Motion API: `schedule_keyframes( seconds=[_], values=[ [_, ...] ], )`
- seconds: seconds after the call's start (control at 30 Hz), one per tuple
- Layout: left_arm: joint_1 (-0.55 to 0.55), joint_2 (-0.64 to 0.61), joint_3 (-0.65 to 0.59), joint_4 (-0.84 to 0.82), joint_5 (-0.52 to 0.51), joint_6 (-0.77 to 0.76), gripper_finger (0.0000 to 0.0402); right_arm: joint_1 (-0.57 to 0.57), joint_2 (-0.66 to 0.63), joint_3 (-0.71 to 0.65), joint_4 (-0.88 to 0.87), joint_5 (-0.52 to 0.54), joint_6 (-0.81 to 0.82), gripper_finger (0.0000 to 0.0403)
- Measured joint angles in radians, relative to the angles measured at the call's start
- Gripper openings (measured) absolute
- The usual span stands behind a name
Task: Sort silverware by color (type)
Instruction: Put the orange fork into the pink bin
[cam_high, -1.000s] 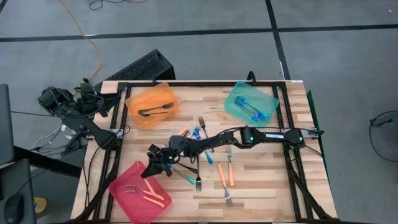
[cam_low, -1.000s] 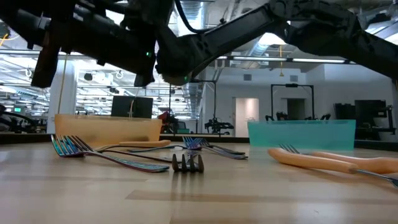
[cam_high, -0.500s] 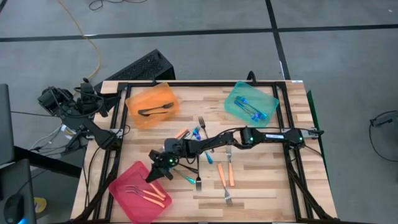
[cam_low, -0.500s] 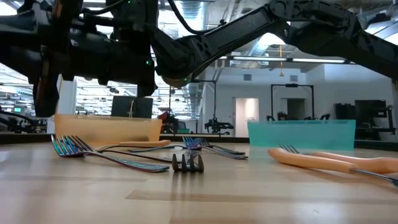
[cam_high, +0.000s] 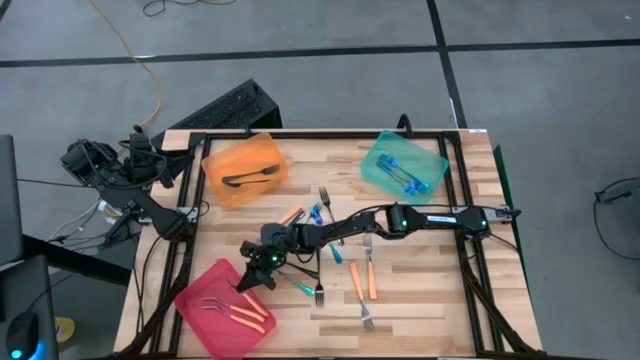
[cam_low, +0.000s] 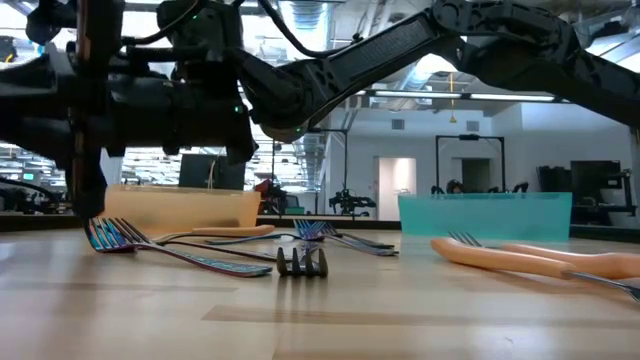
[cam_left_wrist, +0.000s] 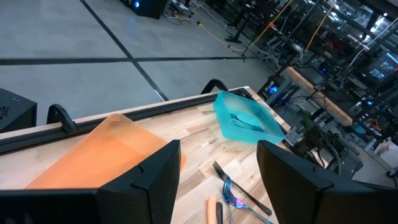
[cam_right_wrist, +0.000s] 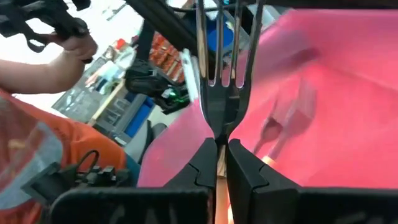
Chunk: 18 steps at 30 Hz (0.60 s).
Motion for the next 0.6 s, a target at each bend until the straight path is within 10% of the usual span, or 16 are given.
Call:
schedule_keyframes(
  seconds=[0.6],
  values=[
    [0.0,0.0,0.0,0.0,0.024,0.002,0.0197,0.0,0.0,0.0,-0.038,0.063,-0.001,0.0061]
  ],
)
